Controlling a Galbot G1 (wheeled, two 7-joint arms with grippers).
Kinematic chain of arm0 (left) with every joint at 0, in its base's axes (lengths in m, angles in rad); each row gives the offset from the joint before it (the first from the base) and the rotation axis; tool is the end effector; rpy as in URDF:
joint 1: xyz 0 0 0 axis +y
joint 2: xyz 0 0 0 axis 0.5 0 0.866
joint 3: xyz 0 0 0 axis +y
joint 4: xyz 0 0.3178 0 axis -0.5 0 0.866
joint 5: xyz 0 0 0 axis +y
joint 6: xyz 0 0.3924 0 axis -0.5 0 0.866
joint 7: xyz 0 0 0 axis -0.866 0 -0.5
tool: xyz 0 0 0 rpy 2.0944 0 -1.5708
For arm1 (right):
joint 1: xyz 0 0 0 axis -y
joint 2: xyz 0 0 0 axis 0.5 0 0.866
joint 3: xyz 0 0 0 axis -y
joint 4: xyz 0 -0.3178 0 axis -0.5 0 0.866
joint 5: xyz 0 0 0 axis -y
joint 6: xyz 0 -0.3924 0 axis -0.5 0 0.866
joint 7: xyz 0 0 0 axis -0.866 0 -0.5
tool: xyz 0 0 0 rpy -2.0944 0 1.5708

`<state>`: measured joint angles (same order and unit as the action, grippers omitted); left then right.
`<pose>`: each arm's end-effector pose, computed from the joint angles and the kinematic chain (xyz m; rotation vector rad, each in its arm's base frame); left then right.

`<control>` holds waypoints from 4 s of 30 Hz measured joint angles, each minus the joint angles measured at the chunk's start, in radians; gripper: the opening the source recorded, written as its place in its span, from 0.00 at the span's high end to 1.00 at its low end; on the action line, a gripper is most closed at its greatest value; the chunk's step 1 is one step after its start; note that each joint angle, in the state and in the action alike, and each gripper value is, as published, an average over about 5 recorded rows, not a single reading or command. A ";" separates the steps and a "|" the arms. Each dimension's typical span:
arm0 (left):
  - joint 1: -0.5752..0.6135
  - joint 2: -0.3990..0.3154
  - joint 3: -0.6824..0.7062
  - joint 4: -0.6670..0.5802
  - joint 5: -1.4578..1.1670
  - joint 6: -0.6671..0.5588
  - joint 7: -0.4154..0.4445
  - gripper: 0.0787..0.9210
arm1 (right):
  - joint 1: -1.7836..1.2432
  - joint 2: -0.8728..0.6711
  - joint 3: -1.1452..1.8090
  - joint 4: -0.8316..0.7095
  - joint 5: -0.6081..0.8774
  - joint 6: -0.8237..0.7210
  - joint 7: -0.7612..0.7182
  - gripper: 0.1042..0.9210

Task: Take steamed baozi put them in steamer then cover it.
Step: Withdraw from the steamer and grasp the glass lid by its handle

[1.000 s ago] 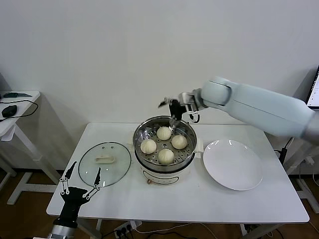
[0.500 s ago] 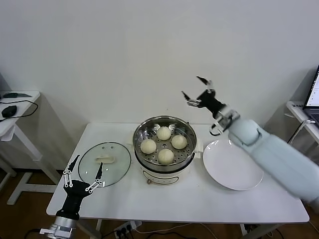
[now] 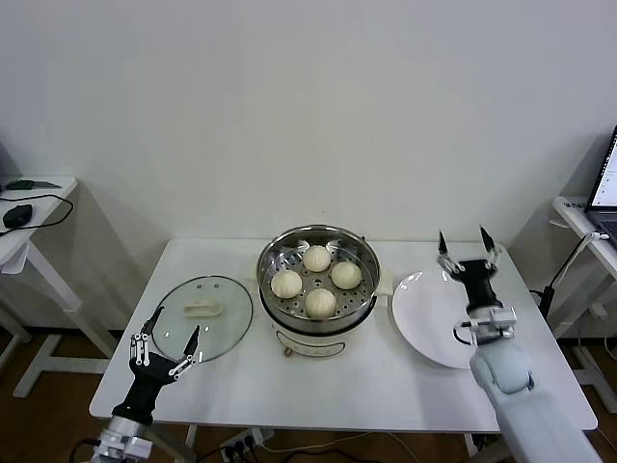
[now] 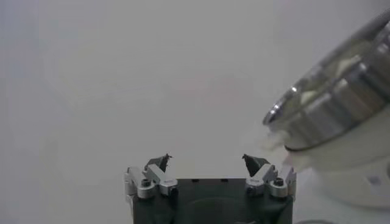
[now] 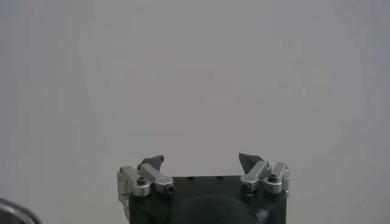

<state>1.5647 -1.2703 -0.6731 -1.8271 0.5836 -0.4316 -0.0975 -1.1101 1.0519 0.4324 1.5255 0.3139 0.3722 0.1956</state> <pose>0.2313 0.1186 -0.3524 0.2141 2.6594 1.2473 0.3702 -0.1354 -0.3330 0.1244 2.8824 -0.2397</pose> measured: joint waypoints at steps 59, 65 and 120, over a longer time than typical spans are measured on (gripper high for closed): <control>-0.419 -0.052 0.188 0.448 0.649 0.419 -0.141 0.12 | -0.284 0.244 0.184 0.050 -0.125 0.017 -0.008 0.12; -0.446 -0.058 0.193 0.480 0.668 0.425 -0.144 0.12 | -0.282 0.252 0.183 0.046 -0.130 0.019 -0.010 0.12; -0.546 -0.086 0.173 0.609 0.692 0.422 -0.139 0.87 | -0.271 0.266 0.182 0.052 -0.137 0.034 -0.008 0.12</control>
<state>1.0186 -1.3562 -0.4997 -1.2182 1.2755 -0.0094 -0.2366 -1.3813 1.3183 0.6140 1.5777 0.1769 0.4063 0.1872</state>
